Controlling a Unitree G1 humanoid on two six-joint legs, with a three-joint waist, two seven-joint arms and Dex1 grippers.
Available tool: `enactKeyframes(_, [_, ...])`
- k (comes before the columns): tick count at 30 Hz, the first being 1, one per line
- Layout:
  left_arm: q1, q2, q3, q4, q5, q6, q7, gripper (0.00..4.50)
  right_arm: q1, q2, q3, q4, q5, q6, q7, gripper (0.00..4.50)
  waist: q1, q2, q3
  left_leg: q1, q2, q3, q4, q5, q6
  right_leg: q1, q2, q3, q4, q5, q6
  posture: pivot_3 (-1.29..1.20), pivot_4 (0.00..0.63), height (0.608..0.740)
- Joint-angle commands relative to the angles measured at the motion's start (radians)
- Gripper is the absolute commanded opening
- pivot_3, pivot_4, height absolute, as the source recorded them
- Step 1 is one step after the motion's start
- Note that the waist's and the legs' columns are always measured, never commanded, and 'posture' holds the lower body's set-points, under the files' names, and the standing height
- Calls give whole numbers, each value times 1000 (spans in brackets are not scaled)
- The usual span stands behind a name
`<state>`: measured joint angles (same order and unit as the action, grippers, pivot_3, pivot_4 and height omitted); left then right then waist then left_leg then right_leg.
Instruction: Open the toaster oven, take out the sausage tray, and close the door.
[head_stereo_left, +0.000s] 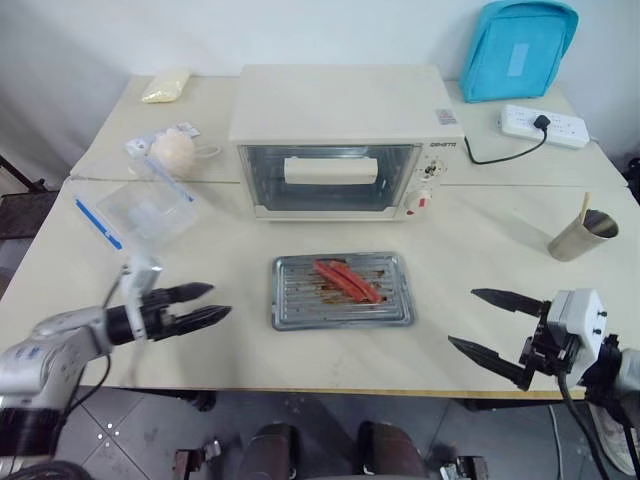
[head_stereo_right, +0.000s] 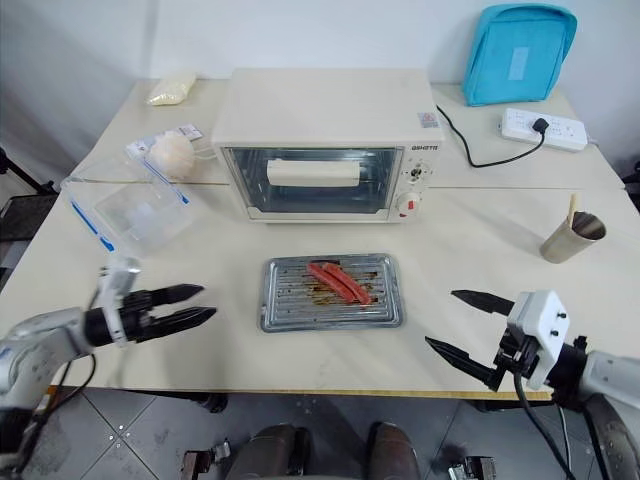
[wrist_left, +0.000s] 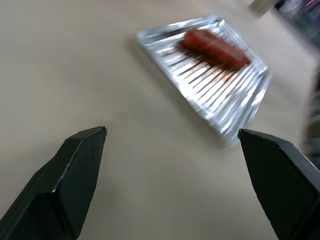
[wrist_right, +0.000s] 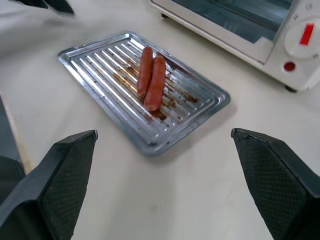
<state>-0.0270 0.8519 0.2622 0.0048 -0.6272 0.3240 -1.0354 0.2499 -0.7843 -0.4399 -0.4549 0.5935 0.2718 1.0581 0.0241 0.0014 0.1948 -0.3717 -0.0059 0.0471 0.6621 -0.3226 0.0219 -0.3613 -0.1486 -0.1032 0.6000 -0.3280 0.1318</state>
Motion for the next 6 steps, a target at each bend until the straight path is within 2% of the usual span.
enactKeyframes(1, [84,22,84,-15,118,-282,-104,4474,-24,-47,-28,45,23,-11,66,4500,3,0,0,0,0,0,0,-1,0,0,0,0,-1,0,0,0,150,740])
enactKeyframes(3, [97,26,88,43,135,-351,-159,4474,-49,-62,-13,83,9,-39,96,4500,6,0,0,0,0,-1,0,-2,2,1,-1,-1,-3,0,0,0,150,740])
enactKeyframes(6, [60,0,99,78,110,-351,-159,4474,-91,-56,5,106,3,-64,113,4500,5,0,0,0,0,-1,0,-3,3,2,-1,-2,-3,0,1,0,150,740])
